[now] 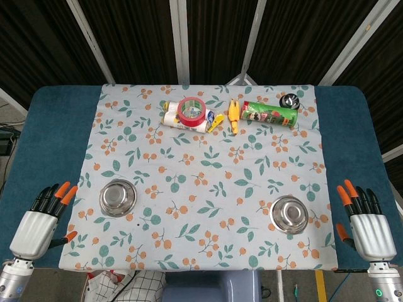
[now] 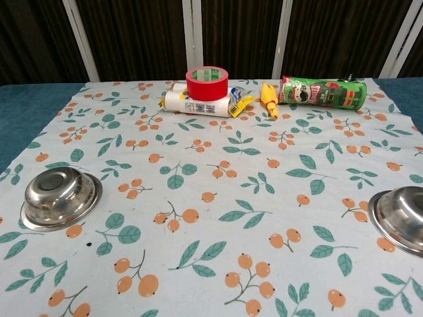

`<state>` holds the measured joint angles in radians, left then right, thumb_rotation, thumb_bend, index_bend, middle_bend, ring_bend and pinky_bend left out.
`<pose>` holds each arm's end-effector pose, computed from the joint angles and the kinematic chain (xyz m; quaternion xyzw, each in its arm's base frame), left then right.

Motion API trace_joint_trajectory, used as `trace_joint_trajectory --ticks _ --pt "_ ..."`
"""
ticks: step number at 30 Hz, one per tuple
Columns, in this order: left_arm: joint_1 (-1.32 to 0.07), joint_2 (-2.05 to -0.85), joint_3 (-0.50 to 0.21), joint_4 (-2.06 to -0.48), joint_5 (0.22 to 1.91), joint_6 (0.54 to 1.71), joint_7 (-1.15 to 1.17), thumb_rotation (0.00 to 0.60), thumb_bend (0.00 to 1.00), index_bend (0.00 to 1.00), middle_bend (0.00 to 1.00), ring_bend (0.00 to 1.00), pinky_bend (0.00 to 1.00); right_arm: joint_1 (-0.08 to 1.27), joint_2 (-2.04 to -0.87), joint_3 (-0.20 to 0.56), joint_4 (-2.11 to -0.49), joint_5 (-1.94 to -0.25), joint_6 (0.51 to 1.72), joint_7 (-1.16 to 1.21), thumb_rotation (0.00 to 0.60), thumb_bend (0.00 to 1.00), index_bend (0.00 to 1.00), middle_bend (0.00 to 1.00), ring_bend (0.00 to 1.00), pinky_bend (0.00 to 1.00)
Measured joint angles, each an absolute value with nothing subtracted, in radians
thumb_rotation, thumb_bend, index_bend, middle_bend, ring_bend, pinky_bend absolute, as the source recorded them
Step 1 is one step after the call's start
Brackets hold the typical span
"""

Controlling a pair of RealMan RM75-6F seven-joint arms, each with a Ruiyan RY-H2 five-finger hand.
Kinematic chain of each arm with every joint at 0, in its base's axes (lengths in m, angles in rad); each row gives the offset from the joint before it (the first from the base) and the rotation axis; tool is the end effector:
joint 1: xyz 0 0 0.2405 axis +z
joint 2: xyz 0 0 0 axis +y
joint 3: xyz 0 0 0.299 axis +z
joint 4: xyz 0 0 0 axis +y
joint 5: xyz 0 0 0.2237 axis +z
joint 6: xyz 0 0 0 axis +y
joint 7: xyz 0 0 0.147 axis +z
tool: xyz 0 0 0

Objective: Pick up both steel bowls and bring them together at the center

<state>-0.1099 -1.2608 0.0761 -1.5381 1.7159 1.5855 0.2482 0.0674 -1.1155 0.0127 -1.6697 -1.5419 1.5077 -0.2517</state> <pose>-0.3262 0.1649 0.1060 -0.6902 -0.2772 -0.3834 0.5475 -0.3421 -0.1730 0.1568 0.6423 -0.3259 0.3286 0.6109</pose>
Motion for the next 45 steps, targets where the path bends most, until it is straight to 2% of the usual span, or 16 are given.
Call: trace_joint_trajectory --ticks 10,16,26,35,42,45 --pt "-0.127 -1.27 0.07 -1.545 1.705 1.529 0.276 0.526 0.05 0.0 0.0 0.0 0.09 0.063 -1.111 0.016 -1.673 -1.544 1.512 -0.238 0.6 0.4 0.0 0.0 0.0 0.0" --pt "-0.166 -1.284 0.049 -1.559 1.674 1.445 0.33 0.527 0.05 0.0 0.0 0.0 0.09 0.057 -1.103 0.011 -1.674 -1.555 1.517 -0.225 0.6 0.4 0.0 0.0 0.0 0.0" --pt "-0.252 -1.339 -0.025 -1.587 1.476 1.236 0.55 0.527 0.05 0.0 0.0 0.0 0.09 0.063 -1.102 0.009 -1.669 -1.557 1.498 -0.22 0.6 0.4 0.0 0.0 0.0 0.0" --pt "-0.335 -1.412 -0.089 -1.569 1.323 1.119 0.674 0.535 0.08 0.0 0.0 0.0 0.11 0.066 -1.107 0.013 -1.669 -1.551 1.489 -0.229 0.6 0.4 0.0 0.0 0.0 0.0" --pt "-0.398 -1.464 -0.111 -1.54 1.24 1.041 0.728 0.538 0.08 0.0 0.02 0.0 0.16 0.066 -1.107 0.018 -1.668 -1.544 1.487 -0.226 0.6 0.4 0.0 0.0 0.0 0.0" --pt "-0.412 -1.479 -0.11 -1.533 1.216 1.033 0.761 0.538 0.09 0.03 0.07 0.01 0.23 0.065 -1.105 0.019 -1.668 -1.544 1.489 -0.222 0.6 0.4 0.0 0.0 0.0 0.0"
